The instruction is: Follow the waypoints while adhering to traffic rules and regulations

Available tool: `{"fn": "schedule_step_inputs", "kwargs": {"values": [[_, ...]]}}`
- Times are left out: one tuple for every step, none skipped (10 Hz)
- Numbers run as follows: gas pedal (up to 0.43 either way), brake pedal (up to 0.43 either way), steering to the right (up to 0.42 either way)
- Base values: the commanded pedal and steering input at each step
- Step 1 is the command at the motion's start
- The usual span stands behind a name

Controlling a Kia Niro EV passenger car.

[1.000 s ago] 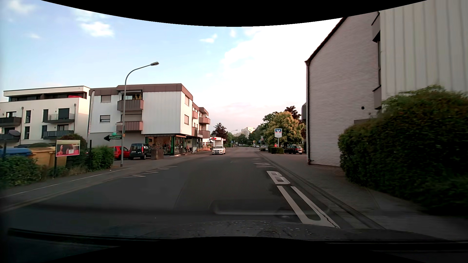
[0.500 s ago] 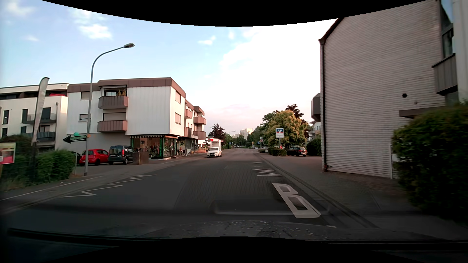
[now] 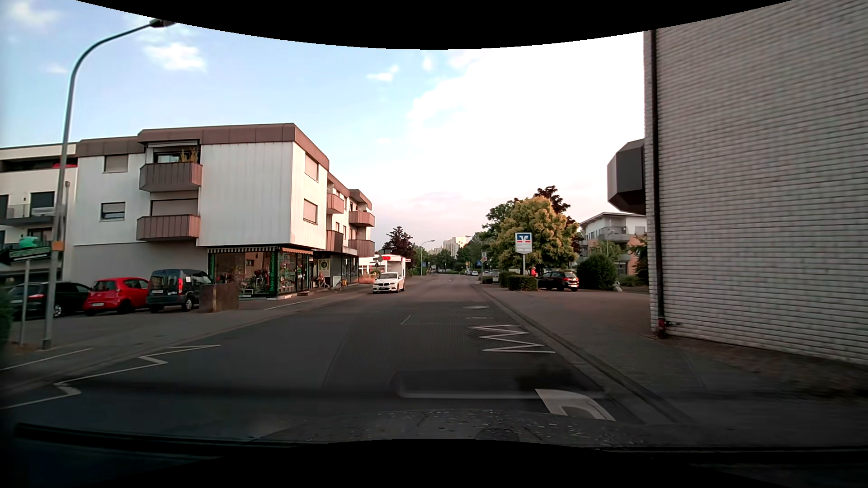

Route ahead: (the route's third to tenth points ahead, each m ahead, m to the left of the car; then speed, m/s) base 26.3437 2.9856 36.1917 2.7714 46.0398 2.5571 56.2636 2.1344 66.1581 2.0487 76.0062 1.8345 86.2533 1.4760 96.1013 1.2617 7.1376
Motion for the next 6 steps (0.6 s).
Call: {"fn": "schedule_step_inputs", "kwargs": {"values": [[0.020,0.000,0.000],[0.020,0.000,-0.001],[0.020,0.000,-0.001],[0.020,0.000,-0.001],[0.020,0.000,-0.001],[0.020,0.000,-0.001]]}}
